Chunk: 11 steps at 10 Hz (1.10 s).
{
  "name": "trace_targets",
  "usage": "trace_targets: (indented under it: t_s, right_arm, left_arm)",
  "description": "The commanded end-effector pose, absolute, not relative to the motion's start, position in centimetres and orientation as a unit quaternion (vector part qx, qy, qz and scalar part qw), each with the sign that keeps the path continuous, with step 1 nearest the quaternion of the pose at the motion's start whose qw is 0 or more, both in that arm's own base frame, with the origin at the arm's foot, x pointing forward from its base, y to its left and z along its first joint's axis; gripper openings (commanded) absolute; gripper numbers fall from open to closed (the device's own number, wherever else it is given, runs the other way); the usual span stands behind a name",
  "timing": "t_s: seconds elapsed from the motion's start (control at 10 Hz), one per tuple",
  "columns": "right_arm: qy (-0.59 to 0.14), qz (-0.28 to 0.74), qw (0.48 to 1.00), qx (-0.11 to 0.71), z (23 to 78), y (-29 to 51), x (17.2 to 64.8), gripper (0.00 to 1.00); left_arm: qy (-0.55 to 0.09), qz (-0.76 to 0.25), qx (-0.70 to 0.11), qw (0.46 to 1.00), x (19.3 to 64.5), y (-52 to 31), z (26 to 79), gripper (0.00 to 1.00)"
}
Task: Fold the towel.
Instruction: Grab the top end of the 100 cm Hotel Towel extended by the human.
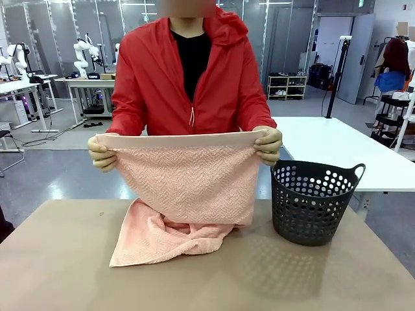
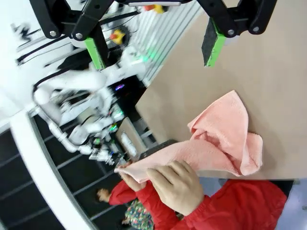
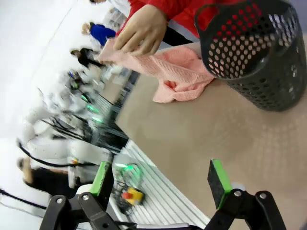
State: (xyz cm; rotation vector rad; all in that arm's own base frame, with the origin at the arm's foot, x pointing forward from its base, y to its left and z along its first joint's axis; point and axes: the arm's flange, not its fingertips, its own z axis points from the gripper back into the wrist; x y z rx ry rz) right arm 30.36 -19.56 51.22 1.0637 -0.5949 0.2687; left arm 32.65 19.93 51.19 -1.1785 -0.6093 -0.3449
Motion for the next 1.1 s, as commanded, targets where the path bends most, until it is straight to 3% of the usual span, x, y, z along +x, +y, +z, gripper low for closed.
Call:
trace_targets:
  t_s: [0.0, 0.3, 0.5, 1.0]
  right_arm:
    - [-0.338, 0.227, 0.834, 0.371, 56.8, -17.6, 29.5, 1.00]
    - [-0.365, 0.398, 0.814, 0.212, 65.0, -9.9, 28.8, 1.00]
    - [-0.370, 0.512, 0.767, 0.116, 69.5, -3.6, 27.4, 1.00]
    - [-0.335, 0.638, 0.693, 0.017, 73.5, 7.4, 26.3, 1.00]
  left_arm:
    - [-0.323, -0.273, -0.398, 0.814, 31.9, 17.0, 57.4, 1.00]
    - [-0.349, -0.437, -0.210, 0.802, 31.4, 8.9, 66.8, 1.00]
    - [-0.363, -0.525, -0.099, 0.763, 30.5, 2.8, 70.8, 1.00]
    - [-0.319, -0.631, 0.035, 0.706, 29.1, -6.8, 72.1, 1.00]
